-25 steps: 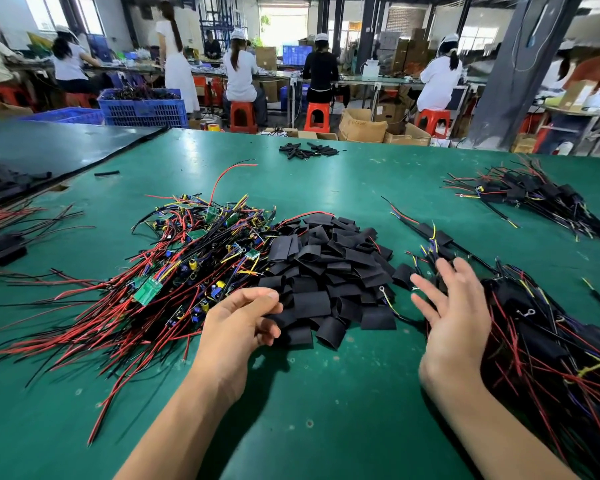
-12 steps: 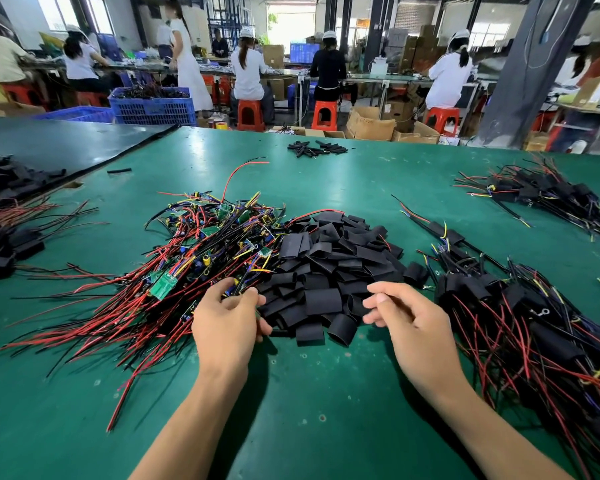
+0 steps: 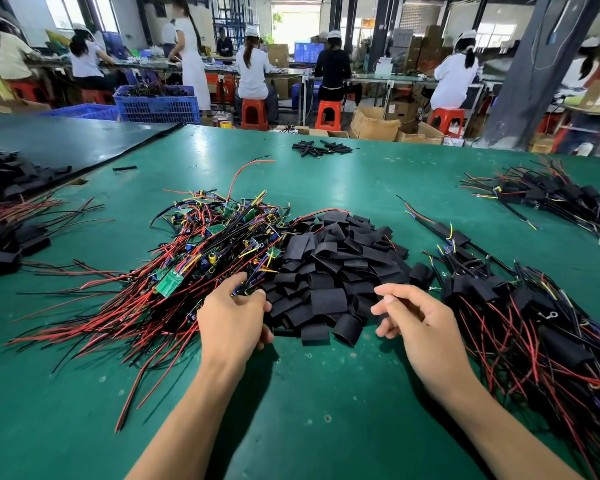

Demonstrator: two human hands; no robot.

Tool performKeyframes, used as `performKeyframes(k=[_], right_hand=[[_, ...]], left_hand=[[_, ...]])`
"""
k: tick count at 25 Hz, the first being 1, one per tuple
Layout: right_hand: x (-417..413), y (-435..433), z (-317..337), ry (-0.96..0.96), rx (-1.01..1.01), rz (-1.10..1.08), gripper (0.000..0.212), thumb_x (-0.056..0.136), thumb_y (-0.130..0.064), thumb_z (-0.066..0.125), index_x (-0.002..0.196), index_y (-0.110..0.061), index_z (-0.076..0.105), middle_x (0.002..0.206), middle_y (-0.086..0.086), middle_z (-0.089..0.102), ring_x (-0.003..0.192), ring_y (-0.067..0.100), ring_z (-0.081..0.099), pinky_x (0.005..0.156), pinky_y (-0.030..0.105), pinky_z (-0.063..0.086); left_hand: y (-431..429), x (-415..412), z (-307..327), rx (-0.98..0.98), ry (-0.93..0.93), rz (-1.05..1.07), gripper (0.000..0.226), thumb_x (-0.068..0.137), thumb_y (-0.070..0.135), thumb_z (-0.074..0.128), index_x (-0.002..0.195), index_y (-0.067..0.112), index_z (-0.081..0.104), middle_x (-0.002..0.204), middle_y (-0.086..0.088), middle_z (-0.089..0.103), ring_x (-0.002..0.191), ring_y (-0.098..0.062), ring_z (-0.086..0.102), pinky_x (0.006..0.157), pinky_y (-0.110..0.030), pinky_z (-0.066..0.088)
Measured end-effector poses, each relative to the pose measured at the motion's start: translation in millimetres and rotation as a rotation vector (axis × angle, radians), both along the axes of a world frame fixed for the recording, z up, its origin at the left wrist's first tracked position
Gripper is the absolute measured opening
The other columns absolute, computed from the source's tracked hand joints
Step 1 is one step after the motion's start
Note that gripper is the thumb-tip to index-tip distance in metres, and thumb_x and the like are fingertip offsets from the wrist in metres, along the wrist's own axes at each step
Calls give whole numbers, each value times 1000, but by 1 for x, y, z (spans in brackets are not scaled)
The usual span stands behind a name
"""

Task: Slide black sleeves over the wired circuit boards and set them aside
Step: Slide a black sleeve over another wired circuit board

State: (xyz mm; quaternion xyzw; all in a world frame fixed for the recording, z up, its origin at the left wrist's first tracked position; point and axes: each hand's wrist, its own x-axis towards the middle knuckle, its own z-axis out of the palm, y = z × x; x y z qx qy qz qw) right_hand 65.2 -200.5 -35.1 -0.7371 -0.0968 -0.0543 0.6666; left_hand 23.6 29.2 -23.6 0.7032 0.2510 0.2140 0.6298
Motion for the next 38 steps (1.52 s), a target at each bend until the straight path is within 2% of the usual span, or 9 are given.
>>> performKeyframes(k=[4,9,13,19,24,27,30,34,38], right_hand=[[0,0,1,3,3,-4,30,98,-5,57,91,-28,75,81,4,74,59,19,64,58,23,52],[-1,2,1,11,10,-5,26,98,-2,56,94,-21,74,79,5,73,58,19,62,56,21,51],[-1,2,2,16,7,-10,24,98,-2,56,95,-19,74,78,5,73,58,18,62,57,23,51],[-2,1,3,19,2,-3,26,97,-2,56,95,-20,74,79,4,73,58,18,62,57,22,51],[-2,1,3,34,-12,9,25,97,-3,56,95,-21,74,80,4,73,60,18,63,58,23,51],[-3,0,6,23,-4,31,24,97,-6,58,94,-23,75,81,5,73,61,20,64,60,24,51],[-9,3,13,50,70,145,11,93,-20,67,94,-22,77,83,10,74,61,21,63,59,24,51],[-11,15,25,355,398,305,37,77,-46,65,84,-13,80,84,19,73,55,25,64,52,29,53],[-10,9,28,412,456,392,40,76,-47,67,88,-12,80,89,22,73,69,27,73,62,31,59]], left_hand=[[1,6,1,18,40,-49,40,95,14,59,135,20,55,65,0,72,32,-17,50,32,-19,33],[6,12,-1,-107,22,-7,6,96,13,60,102,14,61,62,-2,71,32,-14,35,34,-17,26],[5,15,-1,-114,15,22,4,96,11,61,93,14,60,63,-2,72,31,-13,32,33,-16,25],[7,12,4,-314,-117,29,4,98,12,58,96,8,58,82,-5,77,33,-12,35,35,-16,26],[5,9,18,-615,-263,-196,6,99,17,56,95,21,55,110,0,76,45,-9,52,44,-17,42],[2,5,23,-711,-305,-335,2,97,23,56,97,25,56,116,2,74,50,-9,54,47,-18,44],[-7,-2,25,-680,-296,-473,9,86,29,64,92,27,58,108,1,75,52,-10,54,49,-19,44],[-30,-10,20,-491,-303,-531,16,77,16,79,80,21,64,79,-10,68,48,-20,59,47,-25,44],[-42,-12,14,-267,-324,-473,15,85,4,73,85,10,59,69,-15,63,51,-27,63,48,-28,48]])
